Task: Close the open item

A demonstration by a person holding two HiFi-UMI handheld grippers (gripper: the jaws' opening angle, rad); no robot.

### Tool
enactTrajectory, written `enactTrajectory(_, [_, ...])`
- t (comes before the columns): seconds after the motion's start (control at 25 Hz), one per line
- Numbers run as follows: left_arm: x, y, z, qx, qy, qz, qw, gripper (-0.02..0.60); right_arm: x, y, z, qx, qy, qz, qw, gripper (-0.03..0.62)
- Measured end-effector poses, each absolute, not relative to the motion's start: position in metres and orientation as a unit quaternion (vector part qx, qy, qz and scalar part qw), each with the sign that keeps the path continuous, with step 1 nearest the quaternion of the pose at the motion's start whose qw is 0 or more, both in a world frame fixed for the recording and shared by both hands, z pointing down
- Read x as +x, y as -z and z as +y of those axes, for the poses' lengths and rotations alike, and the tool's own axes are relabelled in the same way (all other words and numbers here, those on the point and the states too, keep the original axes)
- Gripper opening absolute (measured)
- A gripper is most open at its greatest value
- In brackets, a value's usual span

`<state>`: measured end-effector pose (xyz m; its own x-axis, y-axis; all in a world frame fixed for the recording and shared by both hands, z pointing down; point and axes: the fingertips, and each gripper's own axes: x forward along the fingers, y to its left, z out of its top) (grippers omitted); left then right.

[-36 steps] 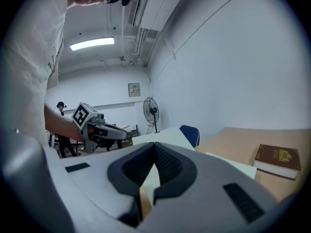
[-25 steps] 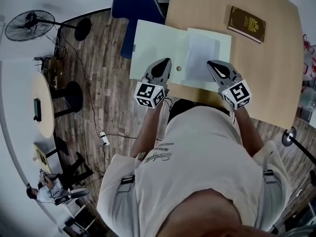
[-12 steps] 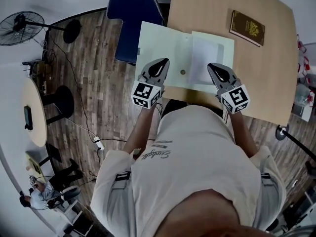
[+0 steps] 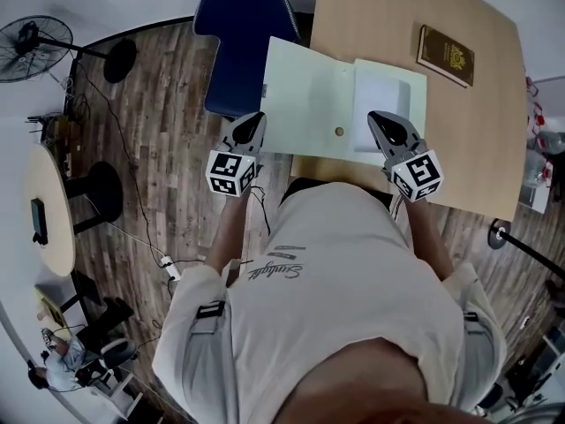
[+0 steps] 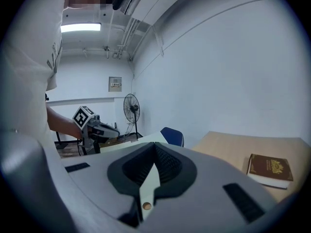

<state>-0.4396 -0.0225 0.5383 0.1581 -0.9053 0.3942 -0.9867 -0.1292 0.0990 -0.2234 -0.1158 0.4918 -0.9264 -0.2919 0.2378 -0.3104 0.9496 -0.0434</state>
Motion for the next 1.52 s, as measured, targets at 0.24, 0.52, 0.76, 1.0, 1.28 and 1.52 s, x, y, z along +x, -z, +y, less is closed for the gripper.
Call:
enactTrajectory(0.24, [-0.482, -0.578, -0.001, 0.695, -0.016, -0.666, 0.27, 0.015, -0.214, -0.497, -0.105, 0.181, -0.052, -0.974, 0.129, -0.005])
enactTrajectory(0.52, [-0.49, -0.608, -0.005, 0.701, -0.02, -0.658, 0.275, 0.015, -0.215, -0.509, -0.097, 0.192, -0.064, -0.968, 0.149, -0.005])
enactTrajectory(0.76, [-0.459, -0.603, -0.019, 0.739, -0.018, -0.616, 0.274, 0.015, -0.217, -0.506, -0.091, 0.19, -0.066, -0.967, 0.155, -0.005])
enactTrajectory(1.0, [-0.41, -0.581, -0.044, 0.789, -0.017, -0.561, 0.25, 0.016, -0.217, -0.507, -0.091, 0.195, -0.069, -0.967, 0.147, -0.005])
enactTrajectory(1.28, [-0.353, -0.579, -0.074, 0.813, -0.019, -0.523, 0.256, 0.015, -0.186, -0.499, -0.108, 0.229, -0.066, -0.961, 0.14, -0.005])
enactTrajectory(1.52, [-0.325, -0.589, -0.101, 0.826, -0.05, -0.491, 0.271, 0.015, -0.153, -0.5, -0.119, 0.27, -0.086, -0.95, 0.129, -0.005])
